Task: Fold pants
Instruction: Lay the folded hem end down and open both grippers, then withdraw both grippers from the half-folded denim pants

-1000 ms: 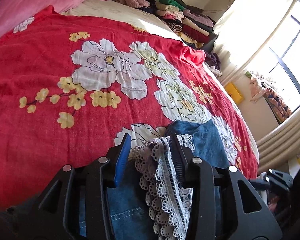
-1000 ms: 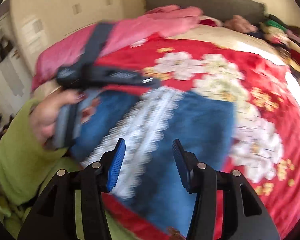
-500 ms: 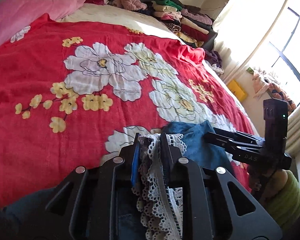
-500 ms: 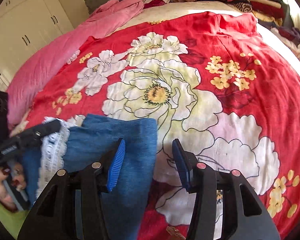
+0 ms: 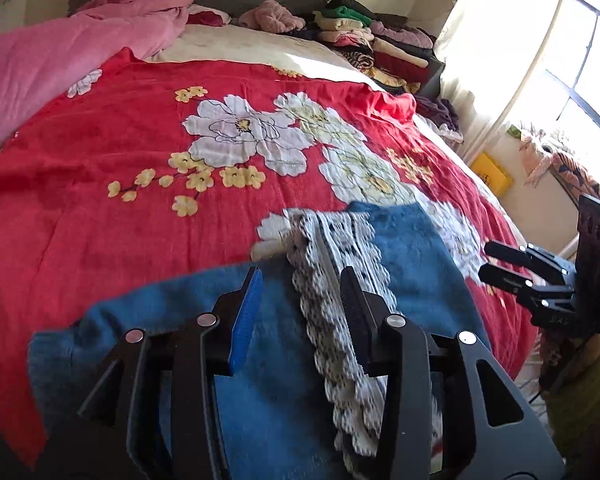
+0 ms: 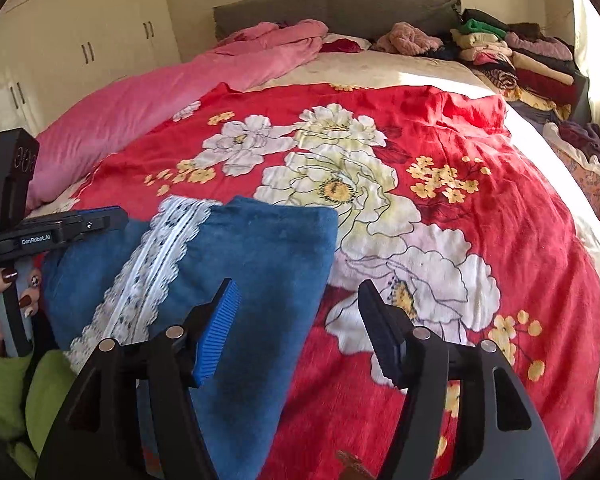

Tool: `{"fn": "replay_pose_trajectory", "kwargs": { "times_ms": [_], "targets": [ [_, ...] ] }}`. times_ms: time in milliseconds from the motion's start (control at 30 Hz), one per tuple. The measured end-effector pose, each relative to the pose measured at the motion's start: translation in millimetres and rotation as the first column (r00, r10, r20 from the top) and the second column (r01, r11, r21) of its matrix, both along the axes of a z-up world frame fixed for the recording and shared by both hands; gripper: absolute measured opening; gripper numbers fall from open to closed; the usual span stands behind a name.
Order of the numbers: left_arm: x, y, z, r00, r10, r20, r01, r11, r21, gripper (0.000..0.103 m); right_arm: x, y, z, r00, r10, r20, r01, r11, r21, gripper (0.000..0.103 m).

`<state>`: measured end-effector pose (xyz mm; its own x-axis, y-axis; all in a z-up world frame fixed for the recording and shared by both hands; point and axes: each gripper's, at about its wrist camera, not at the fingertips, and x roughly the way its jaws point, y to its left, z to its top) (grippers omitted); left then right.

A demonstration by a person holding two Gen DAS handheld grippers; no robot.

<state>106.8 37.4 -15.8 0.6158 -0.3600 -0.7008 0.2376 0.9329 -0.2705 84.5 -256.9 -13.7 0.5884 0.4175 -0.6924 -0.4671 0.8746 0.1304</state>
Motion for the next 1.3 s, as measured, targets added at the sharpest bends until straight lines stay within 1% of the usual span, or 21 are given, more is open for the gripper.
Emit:
{"fn": "replay_pose_trajectory", "kwargs": {
  "times_ms": [33, 100, 167, 233, 267, 400, 467, 600, 633, 667, 733, 767, 900, 933, 967, 1033, 1100, 1133, 1200, 1233, 1300],
  "targets": [
    [-14.1, -2.8, 0.8, 1.000, -0.020, -0.003, 0.020, 1.000, 0.018, 0.033, -7.8, 0.6, -0.1, 1.000, 0.017, 0.001, -0.017, 1.000, -0.003, 0.061],
    [-39.7, -10.5, -0.9, 0.998, -0.067, -0.014, 0.067, 0.997, 0.022, 0.032, -25.3, 1.6, -1.0, 0.998, 0.055, -0.001, -0.055, 0.998, 0.001, 0.061],
    [-66.1, -16.9, -4.4, 0.994, -0.102, -0.035, 0.102, 0.995, 0.010, 0.031, -37.1, 2.9, -2.7, 0.997, 0.075, -0.004, -0.075, 0.997, 0.000, 0.061],
    [-81.2, -22.5, -4.6, 0.992, -0.121, -0.041, 0.120, 0.993, -0.016, 0.031, -44.9, 4.8, -5.8, 0.996, 0.091, -0.009, -0.091, 0.996, -0.005, 0.061],
    [-87.8, -28.0, -2.4, 0.990, -0.137, -0.037, 0.136, 0.991, -0.014, 0.031, -47.5, 5.7, -6.7, 0.995, 0.094, -0.011, -0.094, 0.996, -0.004, 0.061],
    [-95.7, -48.4, -0.9, 0.980, -0.193, -0.047, 0.195, 0.980, 0.043, 0.031, -52.7, 3.9, -4.3, 0.995, 0.102, -0.012, -0.101, 0.994, 0.033, 0.061],
    [-94.8, -54.6, -7.5, 0.977, -0.201, -0.073, 0.205, 0.977, 0.050, 0.031, -56.4, 2.3, -2.3, 0.994, 0.110, -0.010, -0.110, 0.993, 0.040, 0.061],
    [-90.2, -63.8, -22.4, 0.970, -0.219, -0.107, 0.229, 0.969, 0.092, 0.031, -59.4, -0.6, -2.5, 0.994, 0.111, -0.013, -0.110, 0.993, 0.040, 0.061],
    [-88.5, -64.7, -26.8, 0.970, -0.215, -0.117, 0.227, 0.969, 0.099, 0.023, -59.2, -1.0, -3.3, 0.994, 0.109, -0.016, -0.108, 0.993, 0.044, 0.061],
    [-85.7, -64.9, -33.4, 0.969, -0.210, -0.133, 0.225, 0.968, 0.111, 0.008, -58.6, -0.6, -4.5, 0.994, 0.109, -0.022, -0.108, 0.993, 0.047, 0.061],
    [-87.9, -60.6, -37.5, 0.966, -0.212, -0.150, 0.226, 0.970, 0.090, 0.007, -59.6, 2.9, -5.4, 0.993, 0.116, -0.026, -0.115, 0.992, 0.047, 0.061],
    [-89.0, -54.8, -34.9, 0.969, -0.199, -0.144, 0.212, 0.974, 0.079, 0.007, -60.9, 5.8, -4.2, 0.992, 0.127, -0.023, -0.126, 0.991, 0.046, 0.061],
    [-99.8, -38.7, -11.2, 0.982, -0.172, -0.080, 0.180, 0.978, 0.102, 0.007, -70.8, 26.0, 1.7, 0.980, 0.198, 0.016, -0.198, 0.980, 0.012, 0.061],
    [-101.3, -36.2, -9.8, 0.982, -0.172, -0.080, 0.179, 0.978, 0.103, 0.007, -71.3, 30.6, 0.3, 0.978, 0.206, 0.014, -0.206, 0.978, 0.001, 0.061],
    [-101.6, -34.1, -11.1, 0.983, -0.166, -0.083, 0.174, 0.979, 0.104, 0.007, -70.9, 35.8, -3.2, 0.977, 0.214, 0.002, -0.214, 0.977, -0.014, 0.061],
    [-98.9, -33.0, -24.1, 0.976, -0.172, -0.137, 0.185, 0.978, 0.091, 0.009, -67.9, 43.1, -13.1, 0.977, 0.209, -0.032, -0.210, 0.976, -0.050, 0.061],
    [-96.7, -33.9, -35.7, 0.968, -0.177, -0.176, 0.194, 0.977, 0.084, 0.010, -64.1, 45.6, -25.9, 0.978, 0.191, -0.087, -0.199, 0.975, -0.097, 0.060],
    [-96.7, -33.5, -37.3, 0.968, -0.179, -0.179, 0.196, 0.977, 0.083, 0.011, -61.5, 44.7, -34.0, 0.978, 0.173, -0.116, -0.188, 0.974, -0.130, 0.059],
    [-96.8, -30.4, -34.8, 0.969, -0.178, -0.172, 0.192, 0.979, 0.067, 0.020, -60.1, 40.6, -45.0, 0.977, 0.151, -0.150, -0.176, 0.970, -0.169, 0.059],
    [-97.1, -28.6, -31.9, 0.972, -0.170, -0.162, 0.184, 0.981, 0.070, 0.027, -60.0, 37.0, -48.2, 0.977, 0.142, -0.158, -0.169, 0.970, -0.174, 0.059],
    [-98.1, -25.8, -27.5, 0.976, -0.158, -0.148, 0.169, 0.983, 0.066, 0.030, -61.8, 29.6, -46.5, 0.978, 0.137, -0.160, -0.161, 0.975, -0.154, 0.059]
  ]
}}
